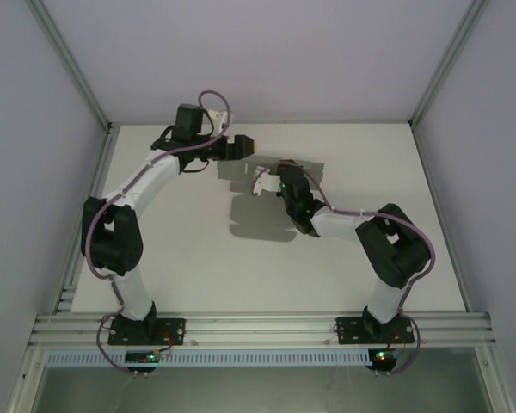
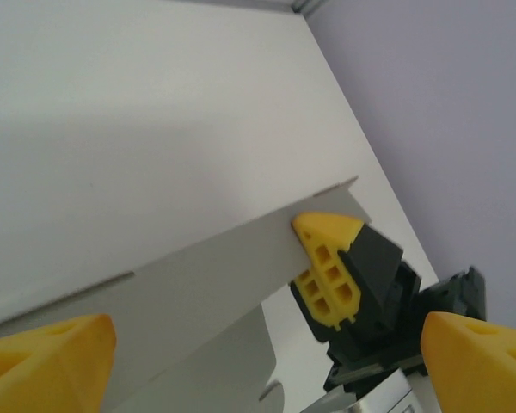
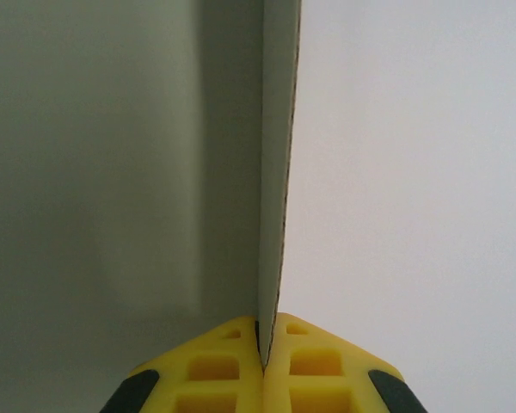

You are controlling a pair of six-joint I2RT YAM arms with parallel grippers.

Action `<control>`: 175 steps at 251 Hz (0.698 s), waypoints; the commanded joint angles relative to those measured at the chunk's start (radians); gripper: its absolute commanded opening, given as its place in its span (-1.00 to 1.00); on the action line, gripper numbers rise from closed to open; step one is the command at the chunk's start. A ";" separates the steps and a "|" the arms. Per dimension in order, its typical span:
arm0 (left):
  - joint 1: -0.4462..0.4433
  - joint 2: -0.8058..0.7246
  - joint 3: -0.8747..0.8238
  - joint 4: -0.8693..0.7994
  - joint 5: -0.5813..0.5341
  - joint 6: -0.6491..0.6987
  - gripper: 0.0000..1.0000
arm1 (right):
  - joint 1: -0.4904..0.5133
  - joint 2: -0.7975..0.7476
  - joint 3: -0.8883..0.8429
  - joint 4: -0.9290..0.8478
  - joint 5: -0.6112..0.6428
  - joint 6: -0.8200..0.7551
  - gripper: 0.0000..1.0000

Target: Assemble paper box

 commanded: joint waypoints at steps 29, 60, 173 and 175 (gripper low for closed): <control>-0.008 0.010 -0.080 0.052 0.096 -0.066 0.56 | 0.004 0.032 0.039 0.038 0.042 0.091 -1.00; -0.010 0.020 -0.106 0.091 0.127 -0.109 0.53 | 0.007 0.036 0.048 0.059 0.058 0.138 -1.00; 0.001 -0.076 -0.092 0.040 -0.001 -0.048 0.61 | 0.016 -0.003 -0.025 0.058 -0.015 0.154 -1.00; 0.003 -0.079 -0.092 0.036 -0.008 -0.046 0.61 | 0.016 -0.004 -0.025 0.057 -0.016 0.153 -1.00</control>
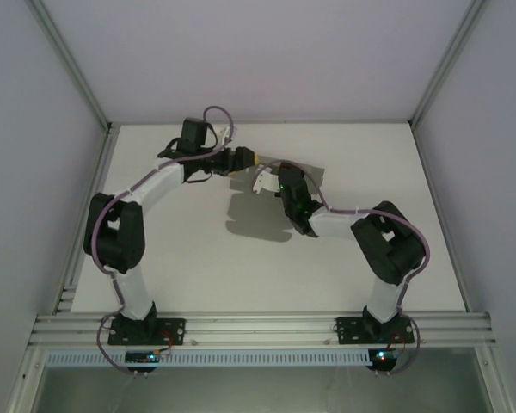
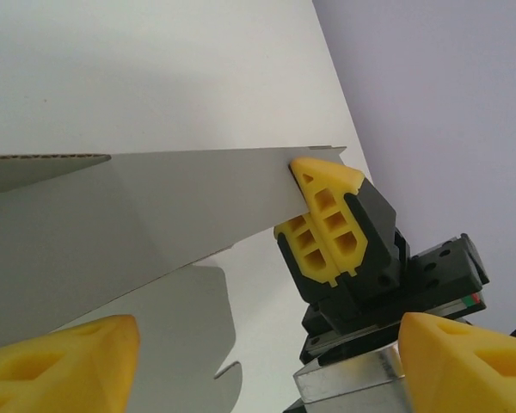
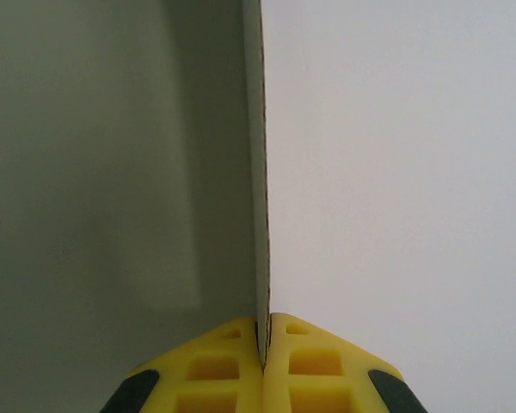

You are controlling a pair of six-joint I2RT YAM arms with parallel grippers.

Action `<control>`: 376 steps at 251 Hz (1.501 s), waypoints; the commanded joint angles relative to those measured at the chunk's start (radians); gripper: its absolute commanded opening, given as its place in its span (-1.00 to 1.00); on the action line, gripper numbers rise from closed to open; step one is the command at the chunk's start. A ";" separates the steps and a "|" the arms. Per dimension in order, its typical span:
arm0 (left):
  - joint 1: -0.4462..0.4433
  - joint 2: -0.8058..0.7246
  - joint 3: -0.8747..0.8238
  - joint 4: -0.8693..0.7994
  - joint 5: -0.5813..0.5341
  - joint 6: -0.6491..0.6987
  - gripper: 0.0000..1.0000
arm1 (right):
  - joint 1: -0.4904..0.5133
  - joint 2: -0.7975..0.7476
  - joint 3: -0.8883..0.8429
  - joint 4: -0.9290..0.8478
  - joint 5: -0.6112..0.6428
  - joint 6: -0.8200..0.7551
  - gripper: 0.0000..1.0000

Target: Assemble paper box

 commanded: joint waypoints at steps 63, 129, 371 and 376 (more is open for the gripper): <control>0.049 -0.092 0.082 -0.099 -0.159 0.099 0.63 | 0.014 -0.061 -0.034 0.034 -0.046 0.031 -1.00; 0.029 -0.012 0.087 -0.083 -0.026 0.083 0.57 | 0.016 -0.059 -0.020 0.028 -0.036 0.057 -1.00; -0.037 0.094 -0.035 0.372 0.177 -0.238 0.08 | 0.043 -0.055 -0.046 0.063 -0.094 0.162 -1.00; -0.037 0.085 -0.033 0.338 0.161 -0.211 0.11 | 0.040 -0.059 -0.046 0.062 -0.092 0.161 -1.00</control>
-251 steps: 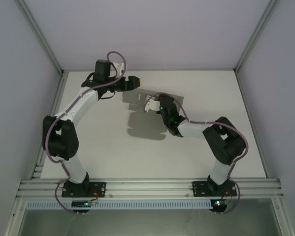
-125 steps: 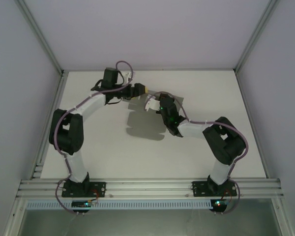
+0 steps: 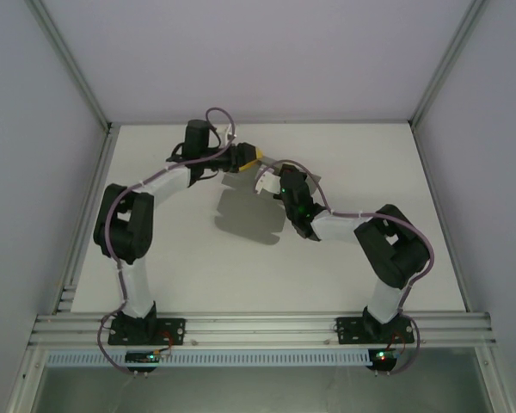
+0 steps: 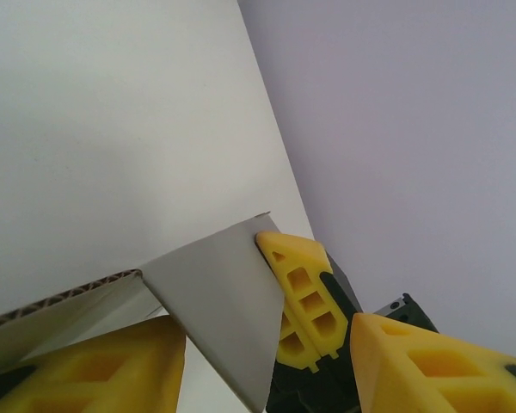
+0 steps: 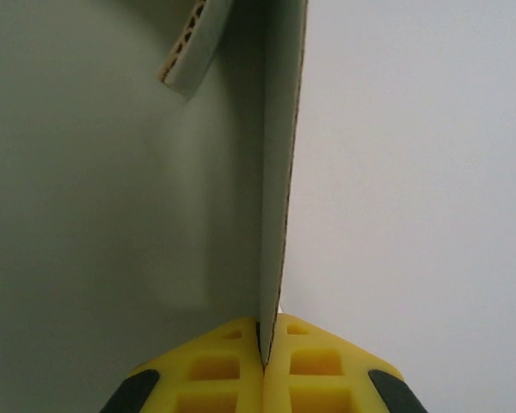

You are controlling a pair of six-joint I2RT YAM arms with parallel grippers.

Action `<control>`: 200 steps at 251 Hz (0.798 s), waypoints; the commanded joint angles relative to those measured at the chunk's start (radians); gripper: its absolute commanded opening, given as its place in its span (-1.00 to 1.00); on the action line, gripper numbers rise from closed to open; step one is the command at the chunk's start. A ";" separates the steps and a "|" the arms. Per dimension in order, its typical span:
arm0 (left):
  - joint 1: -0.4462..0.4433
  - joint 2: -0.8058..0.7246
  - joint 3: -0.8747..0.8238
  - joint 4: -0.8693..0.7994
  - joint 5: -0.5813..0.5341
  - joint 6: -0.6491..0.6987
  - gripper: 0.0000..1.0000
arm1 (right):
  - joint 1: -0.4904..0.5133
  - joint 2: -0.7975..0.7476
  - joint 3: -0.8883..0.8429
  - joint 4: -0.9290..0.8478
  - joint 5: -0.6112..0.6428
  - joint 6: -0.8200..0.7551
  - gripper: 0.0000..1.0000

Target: Assemble paper box

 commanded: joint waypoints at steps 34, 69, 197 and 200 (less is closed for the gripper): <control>0.008 -0.097 -0.035 -0.146 -0.046 0.164 0.17 | -0.005 -0.059 -0.011 -0.027 -0.057 0.029 -1.00; 0.100 -0.176 -0.156 -0.130 -0.072 0.174 0.35 | -0.050 -0.114 0.008 -0.259 -0.114 0.025 -1.00; 0.196 -0.330 -0.413 -0.222 -0.486 0.456 1.00 | -0.134 -0.236 0.176 -0.737 -0.300 0.142 -1.00; 0.196 -0.324 -0.415 -0.216 -0.480 0.455 0.99 | -0.135 -0.236 0.176 -0.737 -0.304 0.148 -1.00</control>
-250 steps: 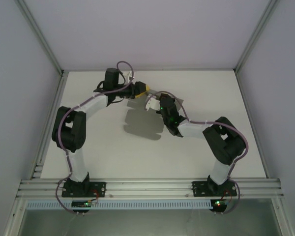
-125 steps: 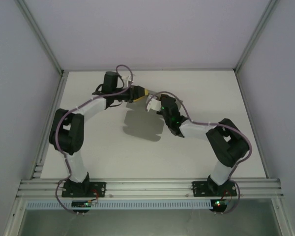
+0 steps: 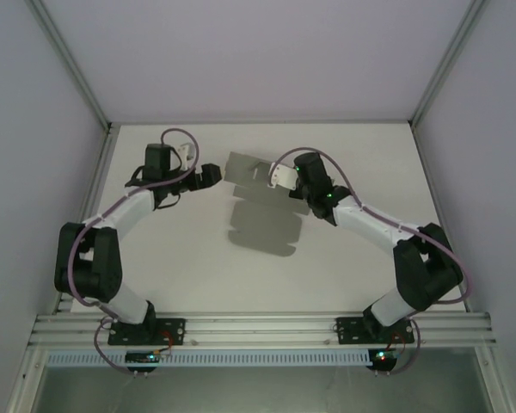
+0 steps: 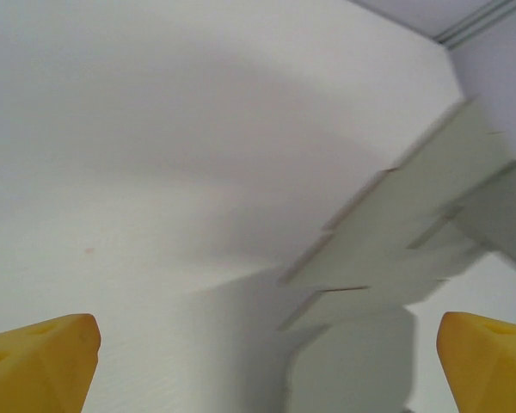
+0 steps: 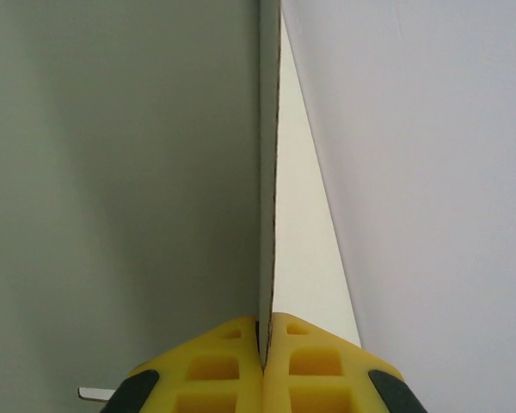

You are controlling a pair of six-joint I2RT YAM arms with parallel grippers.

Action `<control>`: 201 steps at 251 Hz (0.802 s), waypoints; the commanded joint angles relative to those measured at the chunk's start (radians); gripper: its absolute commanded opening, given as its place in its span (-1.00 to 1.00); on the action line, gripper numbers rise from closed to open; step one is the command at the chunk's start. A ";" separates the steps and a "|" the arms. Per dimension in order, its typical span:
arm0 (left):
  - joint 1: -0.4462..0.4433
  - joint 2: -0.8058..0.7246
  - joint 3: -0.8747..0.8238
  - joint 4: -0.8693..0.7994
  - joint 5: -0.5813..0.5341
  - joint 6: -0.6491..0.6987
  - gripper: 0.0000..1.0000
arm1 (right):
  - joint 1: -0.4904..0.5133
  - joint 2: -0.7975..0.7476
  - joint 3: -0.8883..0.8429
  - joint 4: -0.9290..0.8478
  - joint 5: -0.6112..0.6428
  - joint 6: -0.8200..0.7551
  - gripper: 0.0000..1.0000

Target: Assemble paper box

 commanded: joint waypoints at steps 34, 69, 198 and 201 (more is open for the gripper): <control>-0.015 0.078 -0.071 0.135 -0.024 0.085 0.94 | -0.029 -0.027 0.031 -0.065 -0.092 0.107 -1.00; -0.047 0.116 -0.081 0.189 -0.031 0.123 0.85 | -0.039 -0.040 0.024 -0.070 -0.102 0.150 -1.00; -0.069 0.193 -0.129 0.416 -0.005 0.093 0.68 | -0.045 -0.076 -0.041 -0.068 -0.134 0.211 -1.00; -0.069 0.194 -0.128 0.418 -0.003 0.094 0.67 | -0.045 -0.076 -0.041 -0.068 -0.133 0.211 -1.00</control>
